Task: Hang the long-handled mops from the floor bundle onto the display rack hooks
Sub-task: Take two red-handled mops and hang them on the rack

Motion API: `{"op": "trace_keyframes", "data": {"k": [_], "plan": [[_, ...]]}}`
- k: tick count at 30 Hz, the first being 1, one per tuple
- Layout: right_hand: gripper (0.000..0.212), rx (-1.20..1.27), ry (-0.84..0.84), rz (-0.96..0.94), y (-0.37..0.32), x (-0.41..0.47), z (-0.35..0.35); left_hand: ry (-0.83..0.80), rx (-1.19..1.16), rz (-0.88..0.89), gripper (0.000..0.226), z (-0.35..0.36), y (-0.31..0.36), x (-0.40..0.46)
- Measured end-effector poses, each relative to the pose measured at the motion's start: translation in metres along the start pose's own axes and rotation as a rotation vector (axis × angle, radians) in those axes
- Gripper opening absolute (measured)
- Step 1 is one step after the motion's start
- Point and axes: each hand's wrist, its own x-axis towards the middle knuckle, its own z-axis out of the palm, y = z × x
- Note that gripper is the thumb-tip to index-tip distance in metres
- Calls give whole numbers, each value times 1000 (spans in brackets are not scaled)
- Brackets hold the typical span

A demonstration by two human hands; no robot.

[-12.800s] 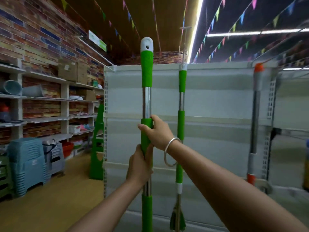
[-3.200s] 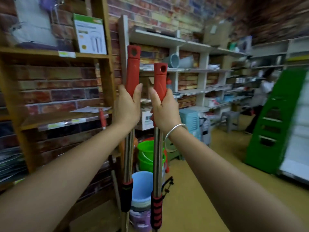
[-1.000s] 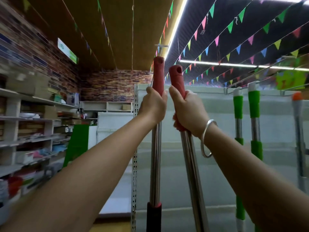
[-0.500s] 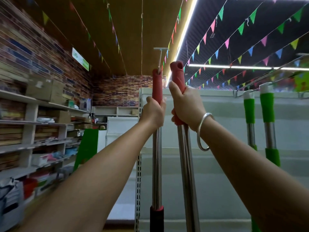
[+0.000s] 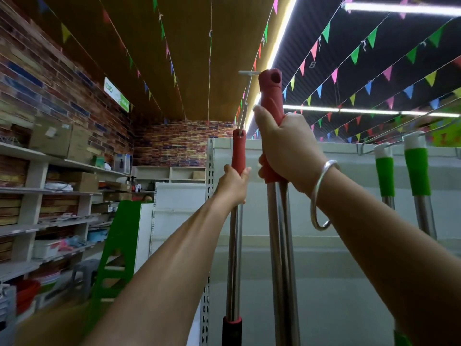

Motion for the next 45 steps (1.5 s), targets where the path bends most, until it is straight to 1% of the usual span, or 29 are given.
{"op": "trace_keyframes", "data": {"k": [3, 7, 10, 15, 17, 19, 22, 25, 30, 34, 36, 39, 42, 45], "plan": [[50, -25, 3, -29, -1, 7, 2, -5, 30, -7, 37, 9, -9, 15], [46, -88, 5, -47, -5, 21, 7, 5, -107, -51, 38, 15, -15, 33], [39, -127, 8, -58, -5, 28, 9, 4, -16, 25, 40, 24, -28, 44], [38, -176, 4, -64, 3, 35, 18, -6, -2, 24, 46, 30, -38, 60], [43, -188, -2, -52, 10, 34, 21, -3, 0, 30, 48, 32, -37, 62], [47, -194, 2, -31, 14, 35, 24, 0, -14, 25, 44, 33, -35, 61], [43, -205, 13, -17, 16, 37, 26, 11, -43, 20, 40, 33, -35, 60], [38, -203, 27, -22, 16, 39, 23, 23, -66, 10, 42, 35, -36, 59], [45, -227, 40, -21, 16, 44, 22, 38, -83, -1, 42, 36, -32, 58], [42, -226, 48, -19, 24, 45, 27, 21, -73, 7, 38, 35, -30, 55], [45, -225, 47, -4, 28, 46, 30, 32, -89, 7, 38, 34, -30, 55], [46, -246, 36, 14, 38, 46, 34, 6, -84, 0, 38, 36, -30, 54], [43, -237, 55, 0, 41, 47, 31, 11, -74, -2, 38, 36, -29, 53], [45, -210, 71, -35, 32, 51, 29, -1, -76, -11, 40, 34, -30, 54]]}}
